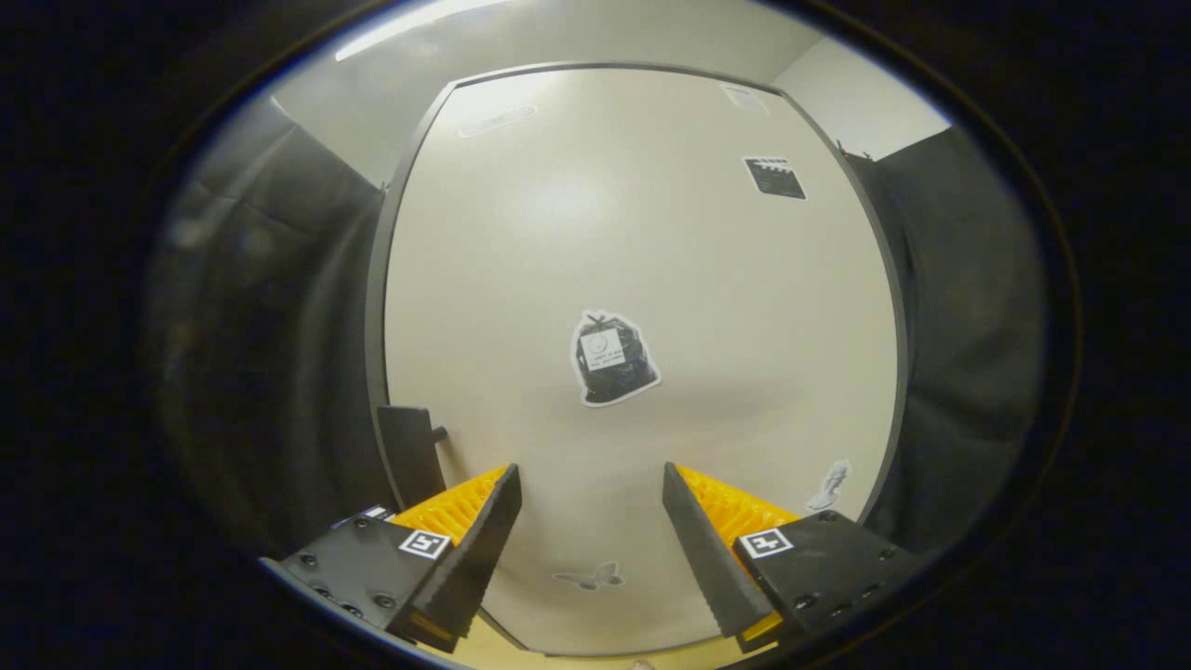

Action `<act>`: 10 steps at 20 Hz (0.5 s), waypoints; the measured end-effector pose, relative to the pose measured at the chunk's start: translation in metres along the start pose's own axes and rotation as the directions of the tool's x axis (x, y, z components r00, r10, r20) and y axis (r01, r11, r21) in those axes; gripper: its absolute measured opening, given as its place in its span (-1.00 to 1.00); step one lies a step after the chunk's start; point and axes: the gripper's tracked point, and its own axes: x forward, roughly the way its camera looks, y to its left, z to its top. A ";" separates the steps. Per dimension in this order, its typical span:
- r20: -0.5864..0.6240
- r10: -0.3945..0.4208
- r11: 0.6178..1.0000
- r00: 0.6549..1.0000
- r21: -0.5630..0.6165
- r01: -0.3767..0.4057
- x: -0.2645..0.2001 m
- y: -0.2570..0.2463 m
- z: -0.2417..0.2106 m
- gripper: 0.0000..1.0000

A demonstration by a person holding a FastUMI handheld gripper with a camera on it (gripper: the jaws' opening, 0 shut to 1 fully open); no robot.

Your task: Open the shoe cabinet door, grab the shoes and put them into the shoe cabinet, then close the shoe cabinet door.

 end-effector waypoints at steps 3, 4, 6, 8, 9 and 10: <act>0.018 -0.004 1.000 1.000 -0.001 0.004 -0.020 -0.008 0.013 0.93; 0.026 0.000 1.000 1.000 0.001 0.000 -0.030 -0.010 0.018 0.93; 0.028 0.002 1.000 1.000 -0.002 -0.002 -0.049 -0.017 0.026 0.93; 0.027 -0.002 1.000 1.000 -0.004 0.003 -0.070 -0.027 0.031 0.93; 0.029 -0.007 1.000 1.000 -0.003 0.007 -0.081 -0.031 0.034 0.93; 0.029 -0.009 1.000 1.000 -0.002 0.009 -0.092 -0.035 0.036 0.93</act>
